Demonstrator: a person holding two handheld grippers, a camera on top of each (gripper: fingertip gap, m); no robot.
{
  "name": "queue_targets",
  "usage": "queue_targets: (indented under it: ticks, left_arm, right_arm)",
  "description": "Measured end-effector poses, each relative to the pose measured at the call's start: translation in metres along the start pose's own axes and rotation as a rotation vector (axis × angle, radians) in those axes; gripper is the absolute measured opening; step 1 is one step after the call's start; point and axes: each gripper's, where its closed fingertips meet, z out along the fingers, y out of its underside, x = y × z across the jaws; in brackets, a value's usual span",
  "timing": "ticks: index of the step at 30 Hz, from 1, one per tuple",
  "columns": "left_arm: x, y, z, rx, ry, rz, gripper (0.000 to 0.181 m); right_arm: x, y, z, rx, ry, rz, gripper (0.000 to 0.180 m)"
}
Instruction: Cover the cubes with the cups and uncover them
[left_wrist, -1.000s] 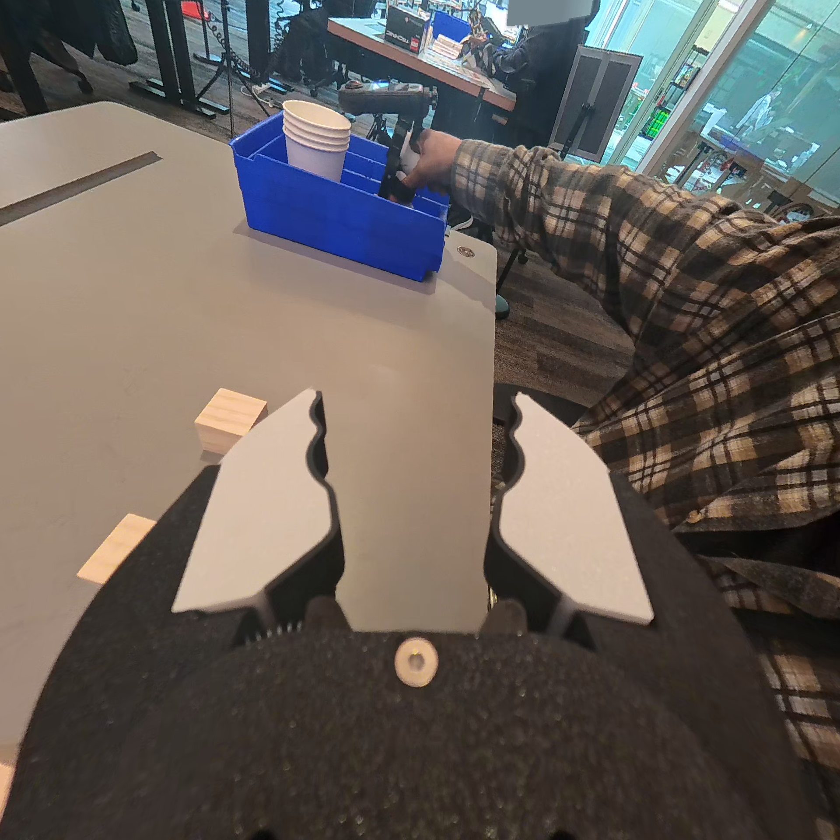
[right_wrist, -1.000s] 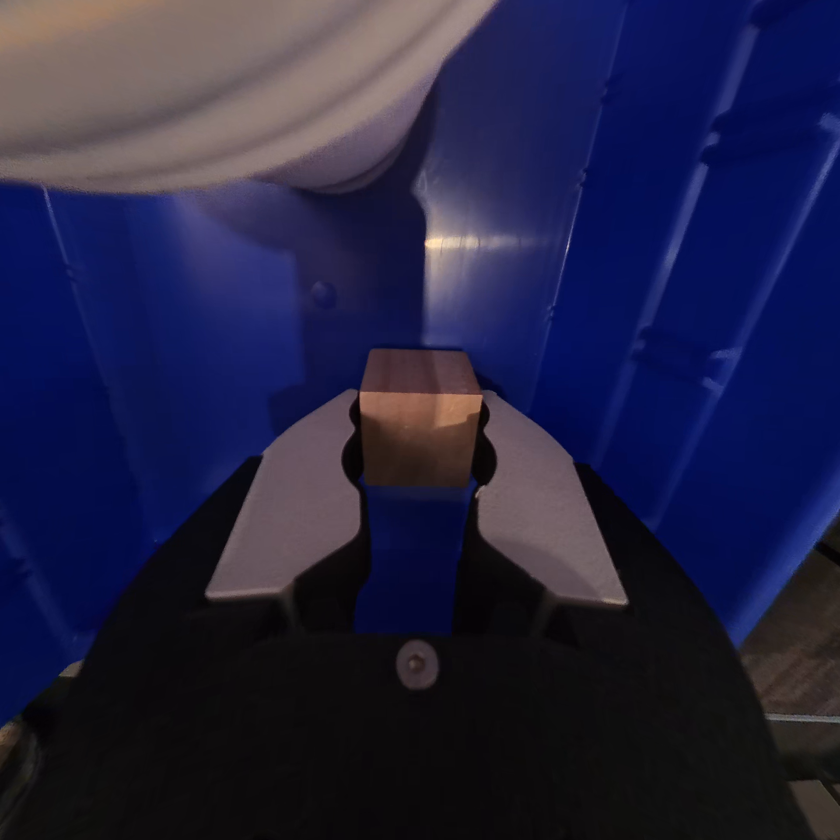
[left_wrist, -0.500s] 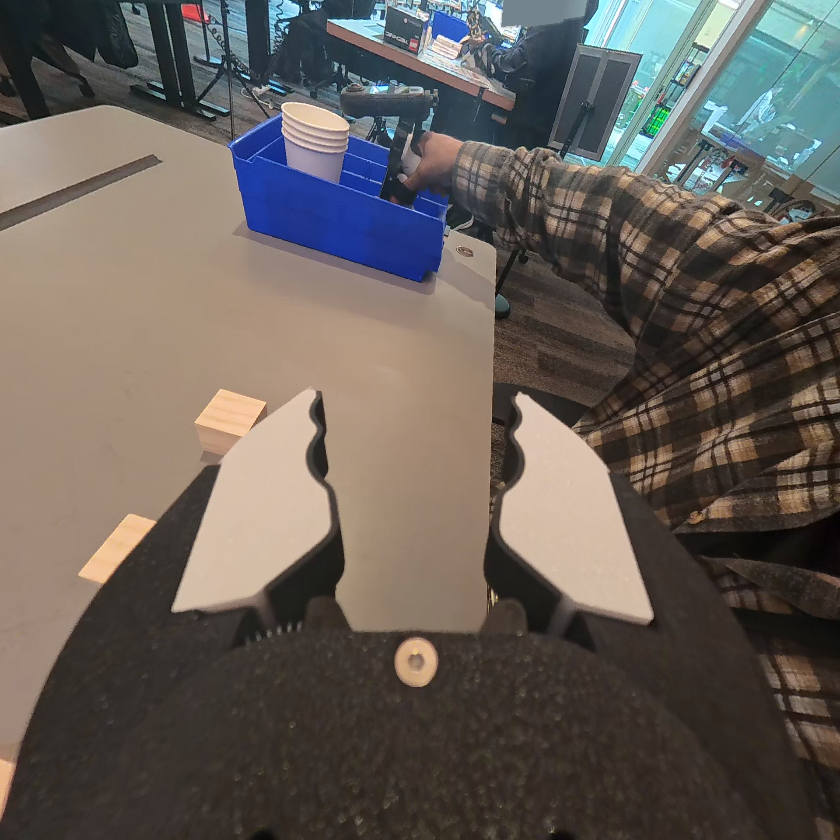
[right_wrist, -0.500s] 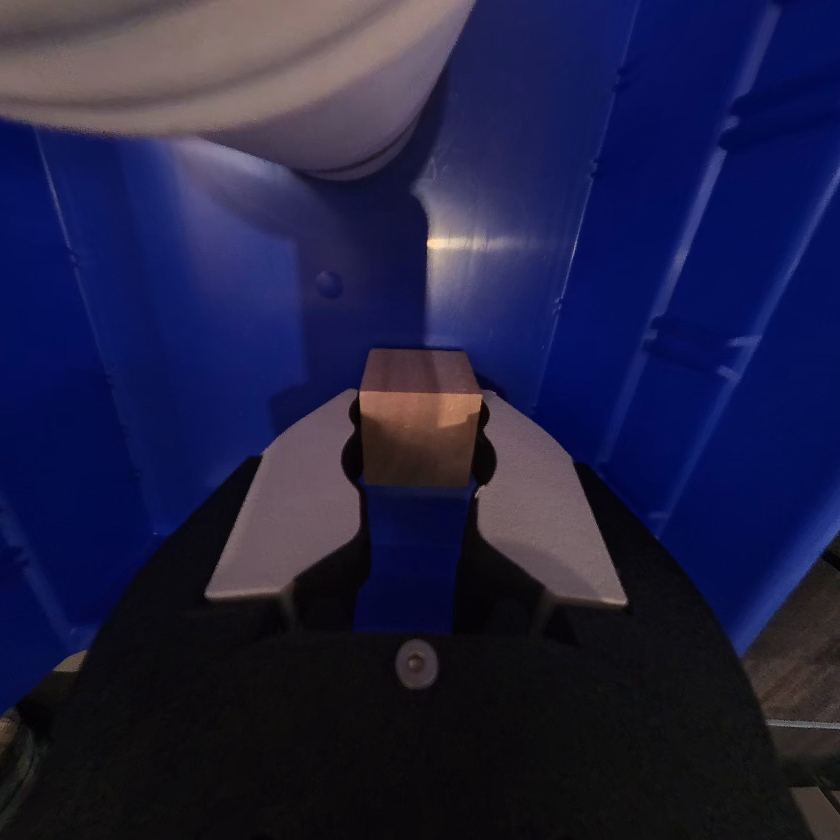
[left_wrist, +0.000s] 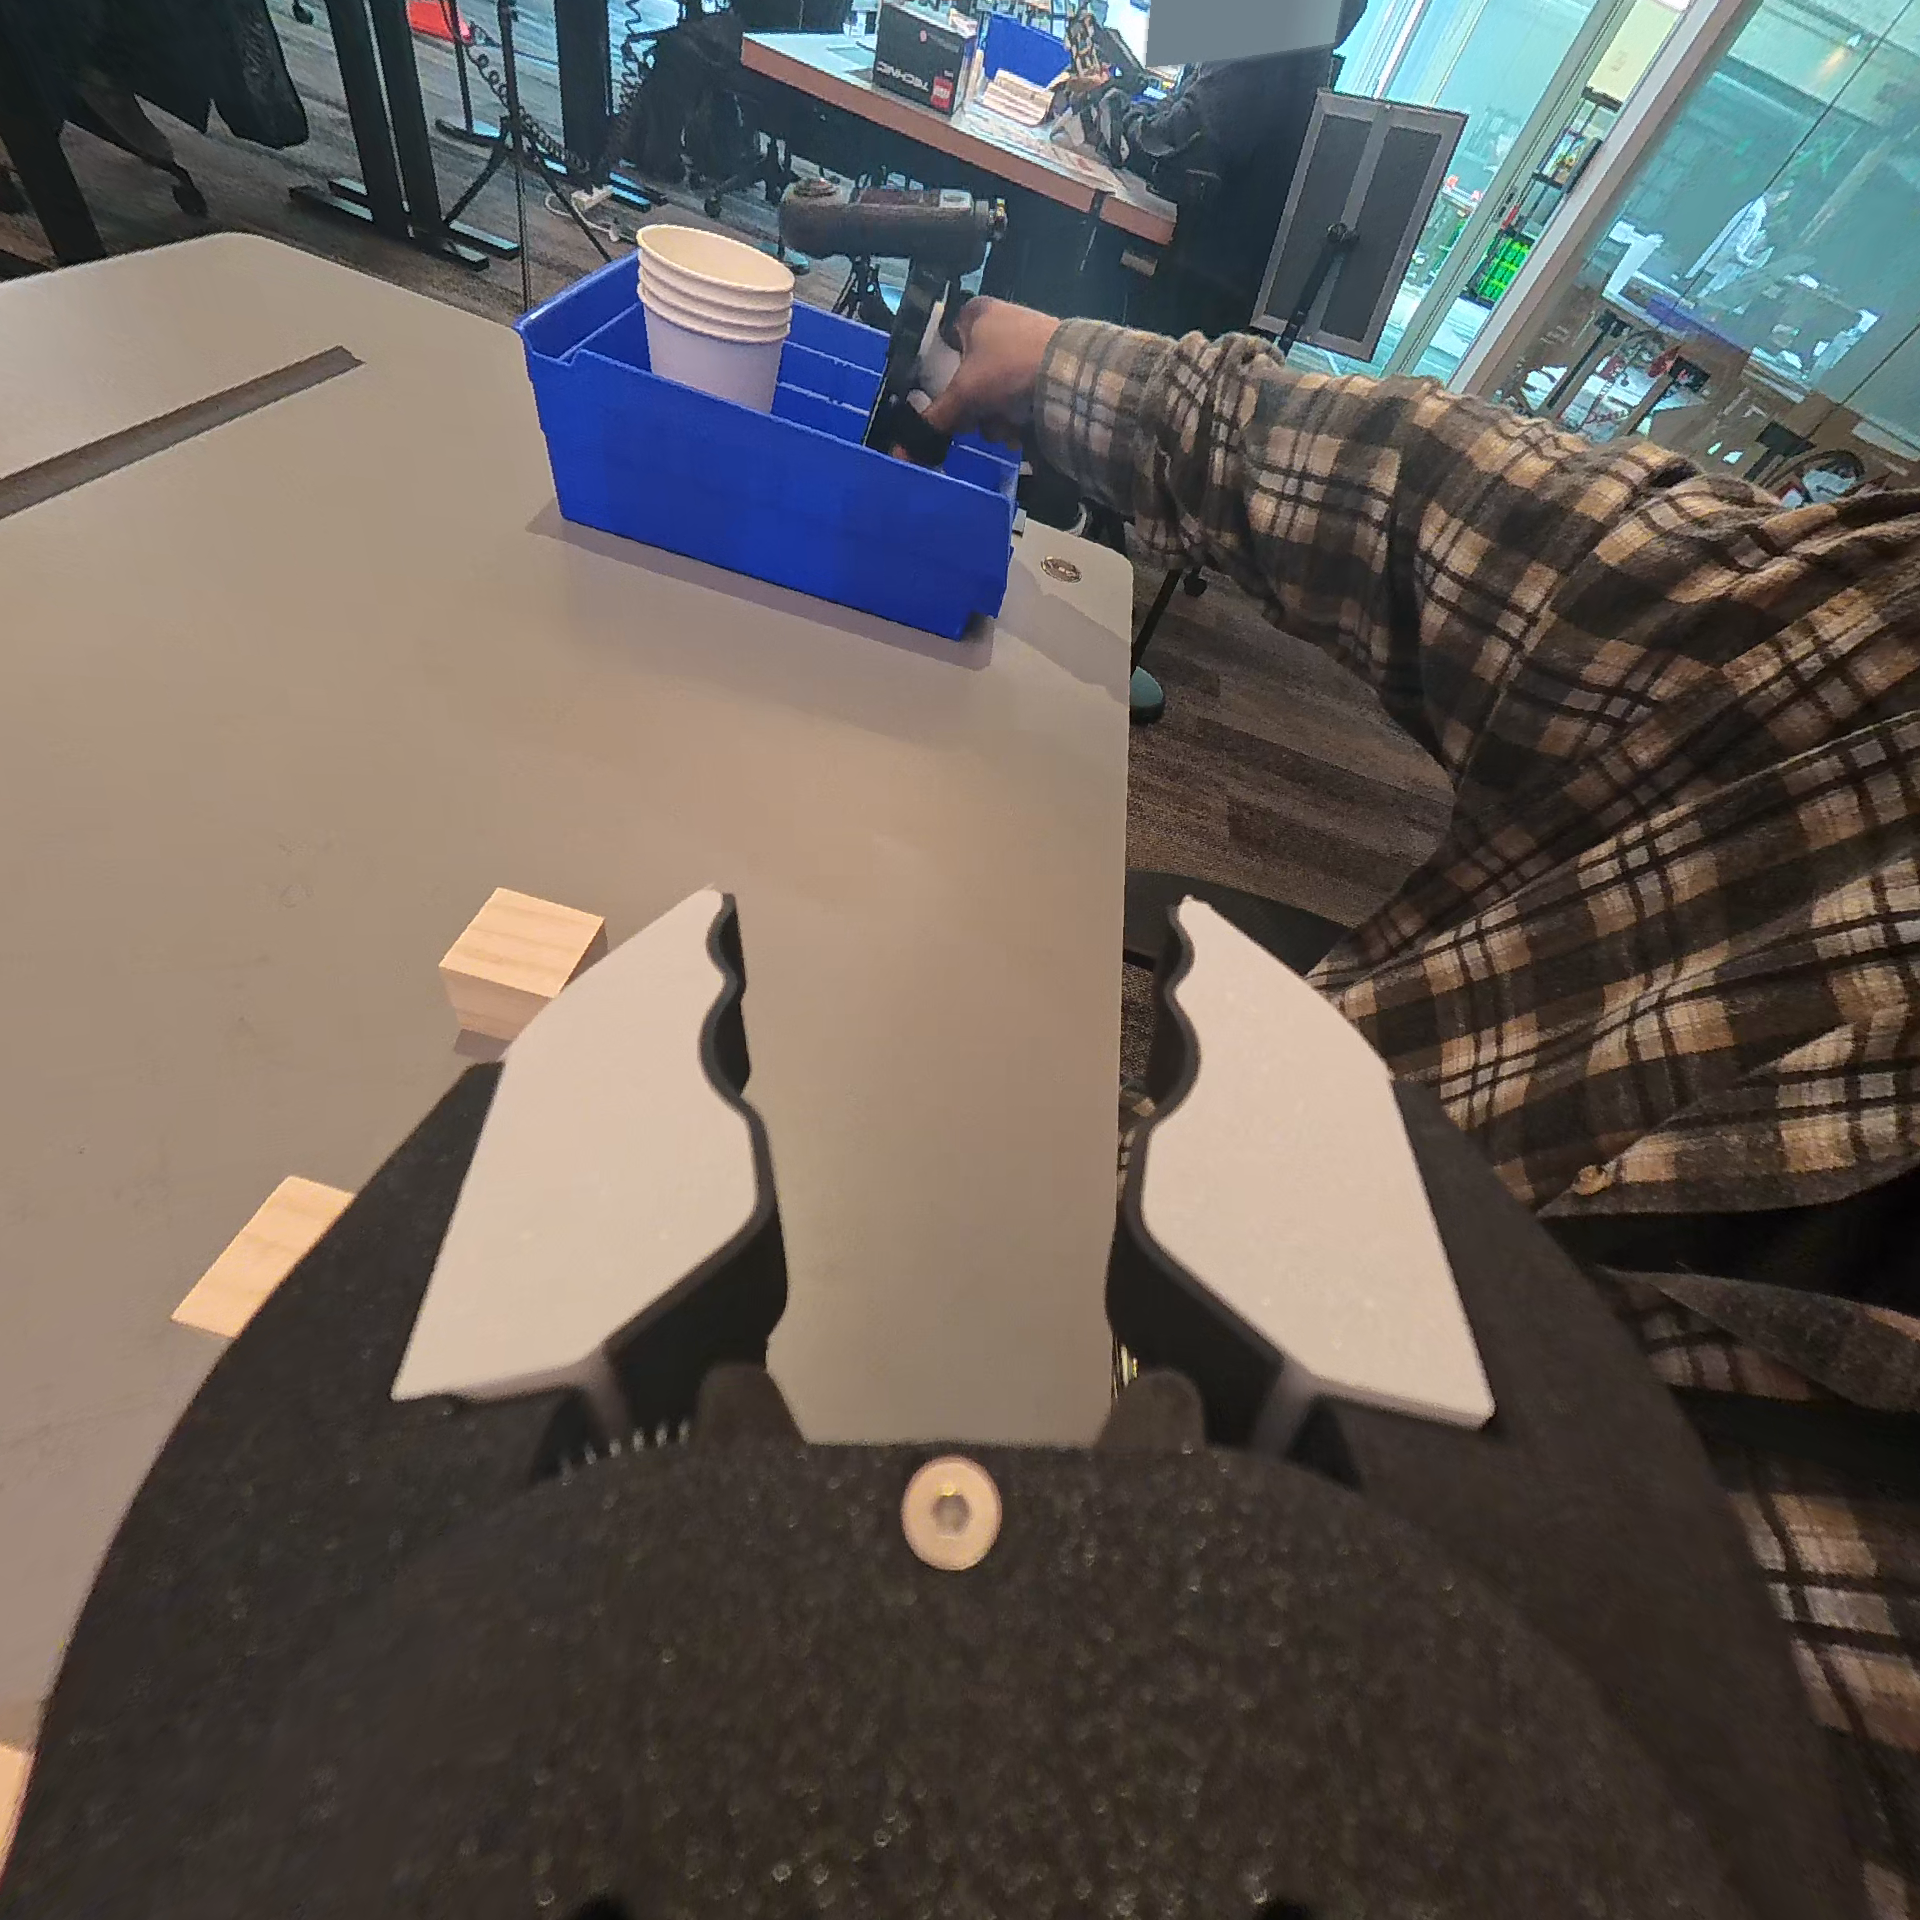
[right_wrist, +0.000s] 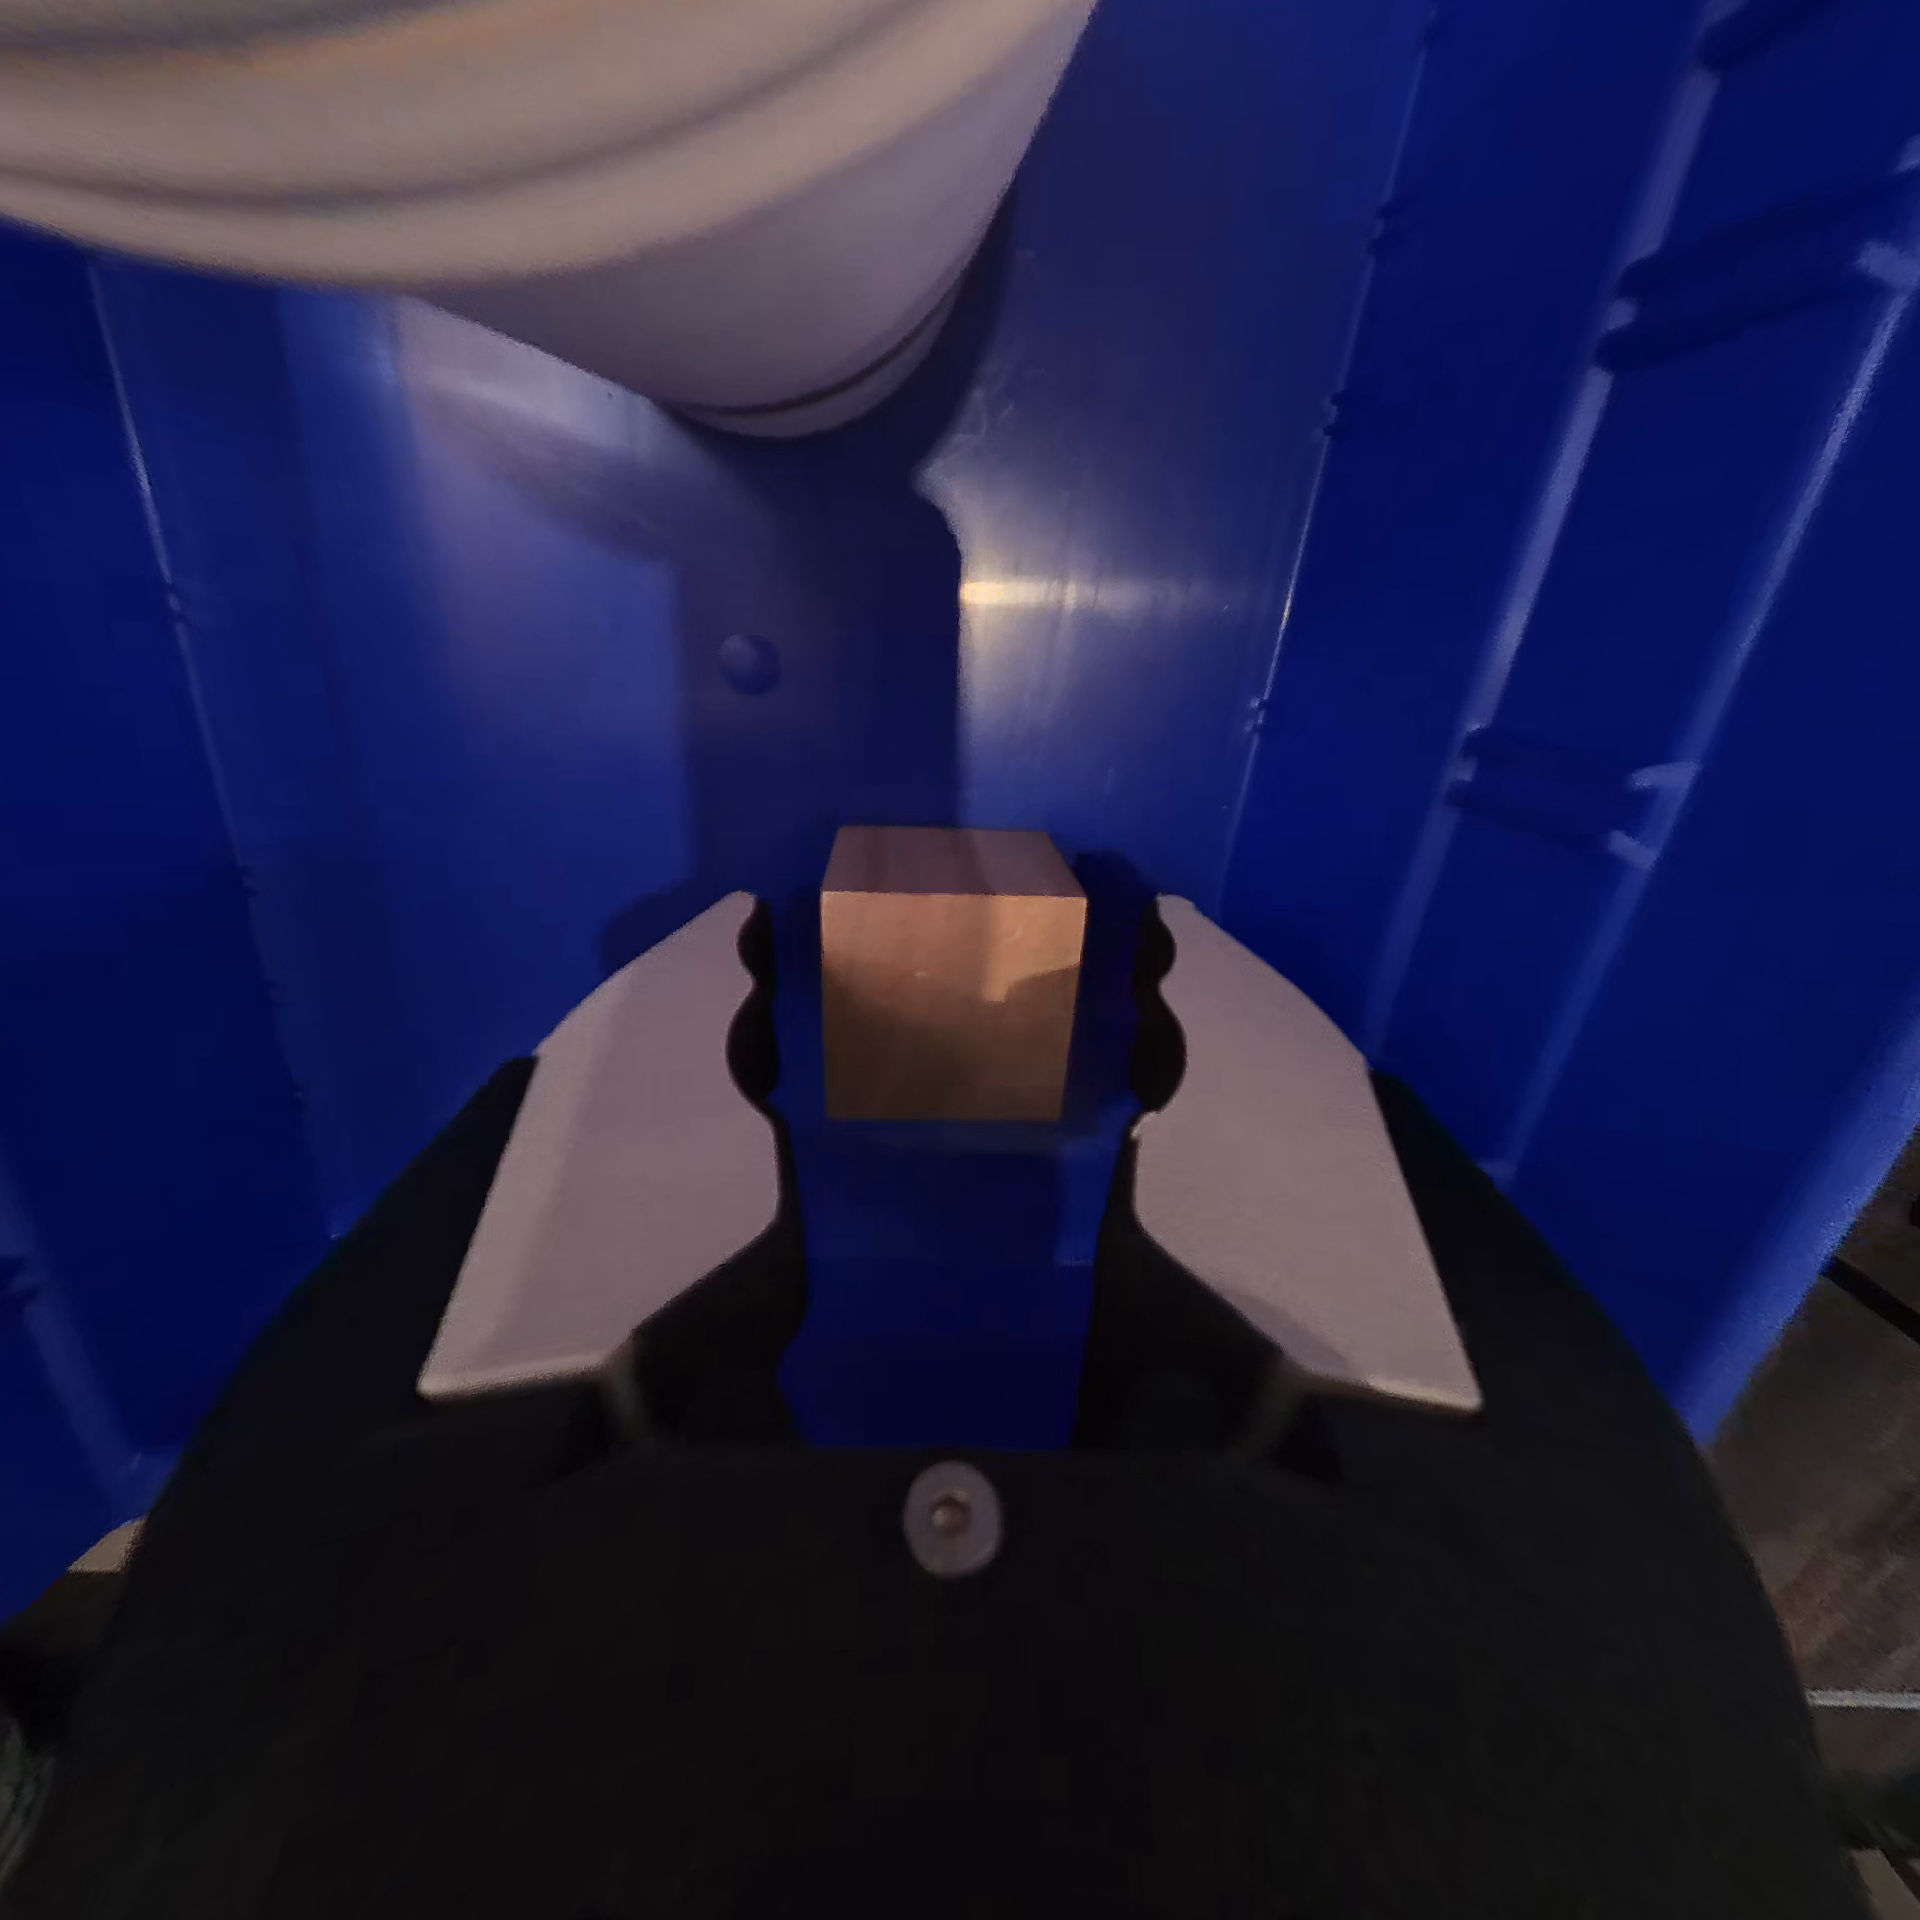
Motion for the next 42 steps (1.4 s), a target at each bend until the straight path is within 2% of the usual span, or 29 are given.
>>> queue_targets:
  ticks: [7, 10, 13, 16, 19, 22, 26, 30, 35, 42]
  left_arm:
    - [0.004, -0.002, -0.003, 0.004, 0.000, 0.013, 0.075]
    - [0.006, -0.005, -0.007, 0.013, -0.002, 0.019, 0.075]
    - [0.007, -0.007, -0.014, 0.020, -0.015, 0.031, 0.075]
    - [0.005, -0.012, -0.025, 0.042, -0.044, 0.045, 0.075]
    - [0.000, -0.018, -0.037, 0.076, -0.072, 0.040, 0.075]
    - [-0.001, -0.021, -0.047, 0.101, -0.087, 0.038, 0.075]
    - [0.000, -0.023, -0.056, 0.109, -0.115, 0.061, 0.075]
    - [-0.001, -0.026, -0.064, 0.126, -0.138, 0.071, 0.075]
    - [-0.003, -0.028, -0.069, 0.139, -0.137, 0.069, 0.075]
    - [-0.005, -0.028, -0.071, 0.144, -0.128, 0.062, 0.075]
  right_arm:
    - [-0.005, -0.006, -0.031, 0.035, 0.008, -0.013, 0.082]
    - [-0.013, -0.015, -0.066, 0.059, 0.036, -0.032, 0.089]
    - [-0.027, -0.036, -0.119, 0.146, 0.099, -0.091, 0.090]
    - [-0.072, -0.068, -0.172, 0.283, 0.110, -0.238, 0.089]
    - [-0.152, -0.094, -0.196, 0.402, 0.036, -0.465, 0.088]
    - [-0.242, -0.106, -0.186, 0.446, -0.056, -0.722, 0.087]
    - [-0.345, -0.106, -0.146, 0.467, -0.124, -1.072, 0.086]
    - [-0.419, -0.103, -0.104, 0.455, -0.230, -1.249, 0.080]
    - [-0.462, -0.099, -0.067, 0.357, -0.322, -1.330, 0.073]
    - [-0.471, -0.099, -0.034, 0.274, -0.303, -1.371, 0.071]
